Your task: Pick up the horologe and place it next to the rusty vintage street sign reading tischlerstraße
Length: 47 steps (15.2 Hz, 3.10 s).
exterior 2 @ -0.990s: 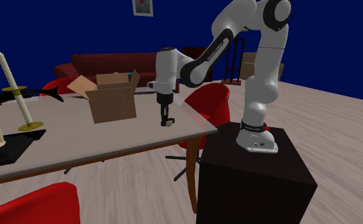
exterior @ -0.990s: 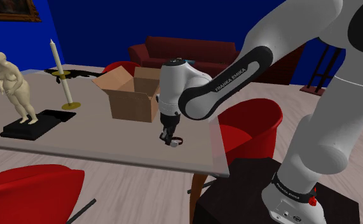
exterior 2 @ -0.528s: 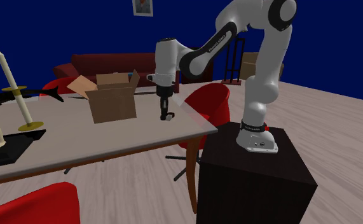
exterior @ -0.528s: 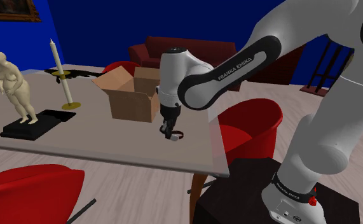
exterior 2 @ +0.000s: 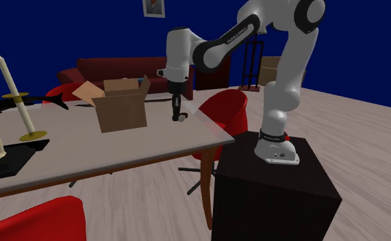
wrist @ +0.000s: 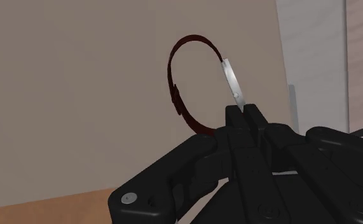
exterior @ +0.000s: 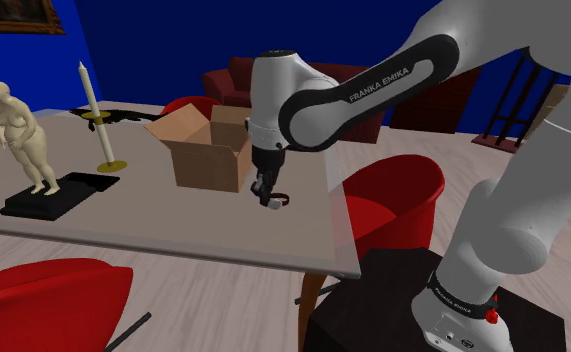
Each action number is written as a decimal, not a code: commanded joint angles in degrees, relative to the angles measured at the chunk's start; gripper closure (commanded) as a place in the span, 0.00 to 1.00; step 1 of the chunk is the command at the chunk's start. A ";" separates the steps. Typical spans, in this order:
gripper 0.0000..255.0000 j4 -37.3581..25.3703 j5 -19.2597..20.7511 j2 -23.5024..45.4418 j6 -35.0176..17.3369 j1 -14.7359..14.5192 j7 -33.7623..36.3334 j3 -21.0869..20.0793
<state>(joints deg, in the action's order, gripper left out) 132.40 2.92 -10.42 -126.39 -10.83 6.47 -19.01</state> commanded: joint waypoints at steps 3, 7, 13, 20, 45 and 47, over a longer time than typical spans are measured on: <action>1.00 -1.90 -0.61 -1.38 3.21 -0.04 -0.79 0.31; 1.00 -4.02 -1.04 -2.45 6.34 -0.09 -1.34 0.54; 1.00 -7.55 -1.47 -3.65 11.00 -0.10 -2.01 0.86; 1.00 -12.14 -0.19 -0.28 12.06 2.23 -6.58 3.76; 1.00 -42.05 2.75 27.91 12.77 12.10 -25.27 13.34; 1.00 -40.84 2.82 28.14 11.33 12.12 -25.15 13.37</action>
<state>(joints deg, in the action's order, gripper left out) 91.29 5.66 17.37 -114.42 1.39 -18.87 -5.62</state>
